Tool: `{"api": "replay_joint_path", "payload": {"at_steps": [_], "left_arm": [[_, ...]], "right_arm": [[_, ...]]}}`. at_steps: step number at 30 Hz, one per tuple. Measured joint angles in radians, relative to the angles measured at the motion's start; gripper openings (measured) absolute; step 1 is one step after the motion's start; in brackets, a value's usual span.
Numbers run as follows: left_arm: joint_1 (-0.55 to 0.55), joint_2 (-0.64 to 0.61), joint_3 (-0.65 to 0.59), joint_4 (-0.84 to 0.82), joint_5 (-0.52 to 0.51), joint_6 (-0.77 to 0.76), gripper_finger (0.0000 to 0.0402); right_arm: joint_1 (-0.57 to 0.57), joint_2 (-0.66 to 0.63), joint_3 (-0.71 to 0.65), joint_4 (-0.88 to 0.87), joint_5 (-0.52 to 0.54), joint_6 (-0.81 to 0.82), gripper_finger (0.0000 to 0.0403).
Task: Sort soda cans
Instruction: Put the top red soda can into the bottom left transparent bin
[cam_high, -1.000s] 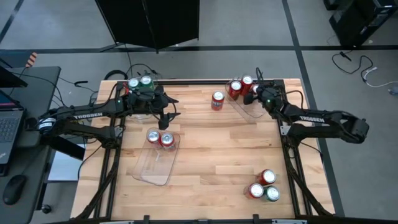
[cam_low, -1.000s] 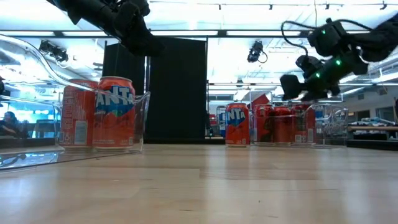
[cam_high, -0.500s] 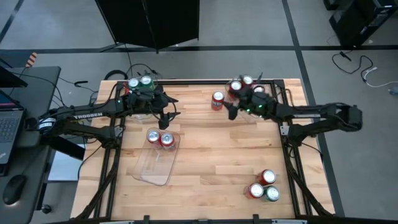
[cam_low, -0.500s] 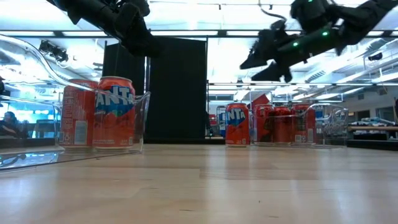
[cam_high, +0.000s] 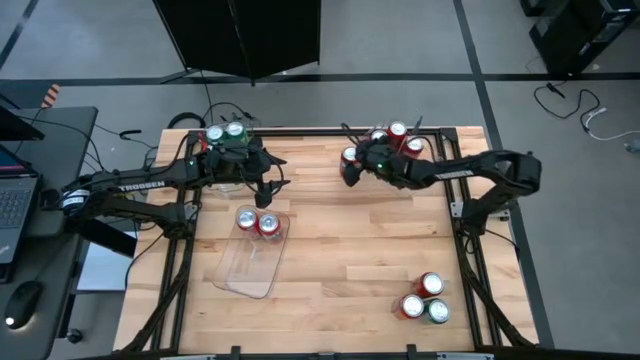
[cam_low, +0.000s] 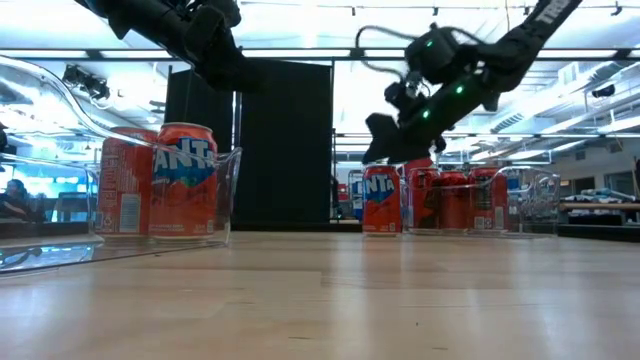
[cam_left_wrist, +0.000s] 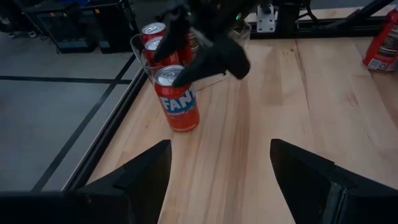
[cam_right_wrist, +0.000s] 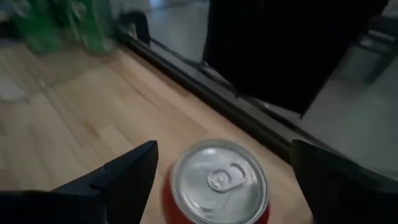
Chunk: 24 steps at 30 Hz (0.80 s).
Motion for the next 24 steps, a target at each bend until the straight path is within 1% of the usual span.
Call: {"api": "replay_joint_path", "payload": {"at_steps": [5, 7, 10, 11, 13, 17, 24], "left_arm": [[0.000, 0.000, 0.000, -0.001, 0.000, 0.000, 0.0275], [0.000, 0.000, 0.000, -0.001, 0.000, 0.000, 0.0275], [0.000, 0.000, 0.000, -0.001, 0.000, 0.000, 0.0275], [0.000, 0.000, 0.000, -0.001, -0.001, 0.000, 0.0275], [0.000, 0.000, 0.000, -0.001, -0.004, 0.000, 0.0275], [0.000, 0.000, 0.000, -0.001, -0.004, -0.003, 0.0275], [0.000, 0.000, 0.000, 0.000, -0.005, -0.006, 0.0275]], "right_arm": [[-0.014, 0.083, 0.022, -0.006, -0.043, 0.028, 0.0344], [-0.010, 0.103, 0.030, -0.005, -0.045, 0.049, 0.0331], [0.012, 0.116, 0.037, 0.002, -0.054, 0.057, 0.0295], [0.020, 0.116, 0.037, 0.001, -0.067, 0.056, 0.0289], [0.039, 0.110, 0.036, -0.001, -0.090, 0.057, 0.0289], [0.100, 0.096, 0.035, -0.009, -0.137, 0.072, 0.0289], [0.262, 0.093, 0.035, -0.004, -0.154, 0.135, 0.0289]]}}
